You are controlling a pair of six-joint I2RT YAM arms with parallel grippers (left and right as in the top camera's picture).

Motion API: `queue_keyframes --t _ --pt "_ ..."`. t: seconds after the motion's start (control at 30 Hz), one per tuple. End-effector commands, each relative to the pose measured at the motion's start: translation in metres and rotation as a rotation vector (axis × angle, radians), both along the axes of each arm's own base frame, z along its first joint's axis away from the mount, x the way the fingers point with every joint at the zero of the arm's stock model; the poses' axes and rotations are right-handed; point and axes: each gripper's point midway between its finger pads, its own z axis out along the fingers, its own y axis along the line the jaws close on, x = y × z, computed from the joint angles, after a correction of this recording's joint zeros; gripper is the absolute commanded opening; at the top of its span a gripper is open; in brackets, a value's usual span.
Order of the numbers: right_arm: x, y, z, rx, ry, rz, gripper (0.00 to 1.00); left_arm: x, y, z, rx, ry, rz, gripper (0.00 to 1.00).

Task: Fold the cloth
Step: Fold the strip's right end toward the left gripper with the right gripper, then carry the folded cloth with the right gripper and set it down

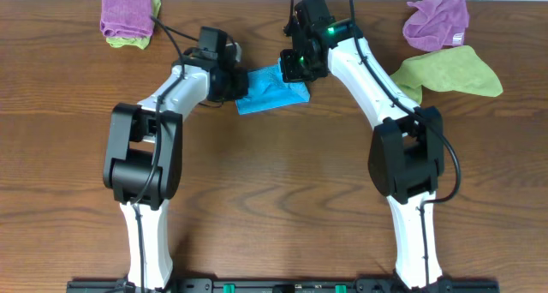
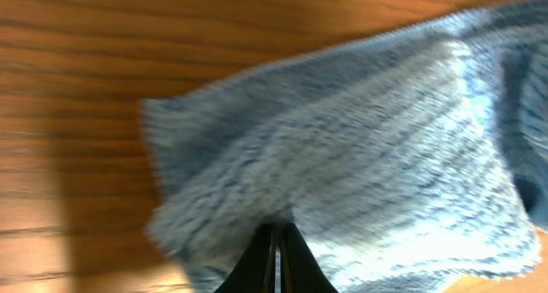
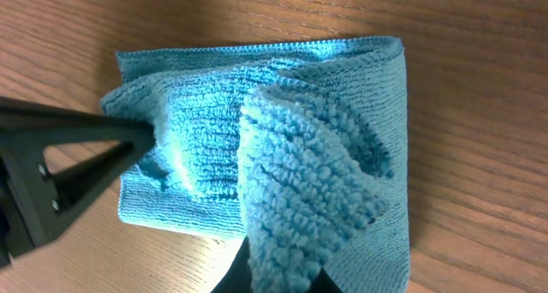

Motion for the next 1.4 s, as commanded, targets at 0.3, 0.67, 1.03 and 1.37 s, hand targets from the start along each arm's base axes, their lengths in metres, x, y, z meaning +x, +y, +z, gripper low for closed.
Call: queue_keyframes --t 0.3,0.67,1.03,1.37 --pt "0.001 0.007 0.032 0.010 -0.069 0.042 0.01 0.038 0.020 0.020 0.105 -0.170 0.030 0.06" --pt "0.001 0.006 0.032 0.008 -0.067 0.046 0.02 0.052 0.036 0.028 0.126 -0.215 0.061 0.06" --pt "0.010 0.010 0.058 -0.008 -0.146 0.082 0.02 0.052 0.067 0.133 0.186 -0.286 0.042 0.06" --pt "0.019 0.040 0.052 -0.197 -0.319 0.150 0.02 -0.023 0.102 0.261 0.155 -0.368 0.100 0.06"
